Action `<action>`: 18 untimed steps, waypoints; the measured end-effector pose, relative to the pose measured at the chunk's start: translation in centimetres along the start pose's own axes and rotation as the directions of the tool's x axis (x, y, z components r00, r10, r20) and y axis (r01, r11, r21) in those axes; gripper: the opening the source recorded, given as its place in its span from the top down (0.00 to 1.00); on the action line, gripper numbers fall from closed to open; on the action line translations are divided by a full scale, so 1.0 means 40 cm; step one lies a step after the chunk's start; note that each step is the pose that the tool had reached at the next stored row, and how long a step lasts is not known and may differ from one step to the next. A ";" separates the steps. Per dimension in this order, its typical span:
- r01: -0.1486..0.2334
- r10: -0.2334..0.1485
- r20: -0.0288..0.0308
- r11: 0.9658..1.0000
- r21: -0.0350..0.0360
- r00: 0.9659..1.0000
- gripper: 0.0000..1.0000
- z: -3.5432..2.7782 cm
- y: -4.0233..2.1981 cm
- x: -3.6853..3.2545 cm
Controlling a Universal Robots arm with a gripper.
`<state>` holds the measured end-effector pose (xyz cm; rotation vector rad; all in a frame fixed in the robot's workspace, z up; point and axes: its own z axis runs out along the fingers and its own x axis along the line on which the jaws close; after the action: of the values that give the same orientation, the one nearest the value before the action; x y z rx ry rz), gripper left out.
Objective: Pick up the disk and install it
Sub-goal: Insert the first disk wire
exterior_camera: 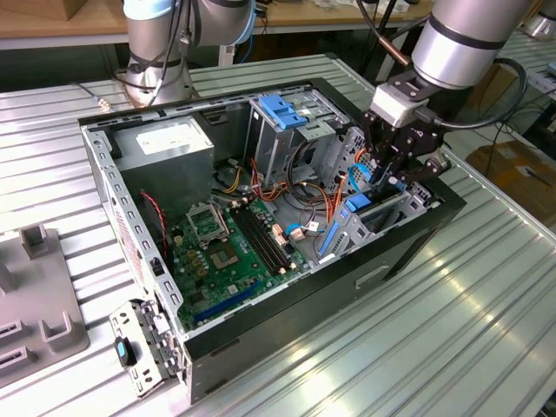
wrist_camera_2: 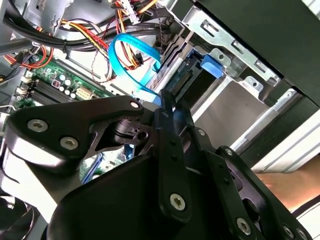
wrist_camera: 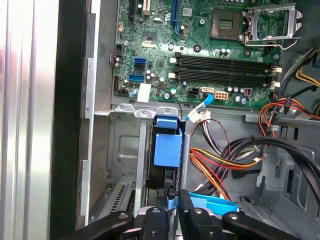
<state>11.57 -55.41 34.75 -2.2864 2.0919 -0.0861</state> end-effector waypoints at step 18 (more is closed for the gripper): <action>0.000 0.000 0.000 1.000 -0.001 1.000 0.76 -0.019 -0.041 0.004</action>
<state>13.17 -55.40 35.63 -2.2869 2.0923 -0.0853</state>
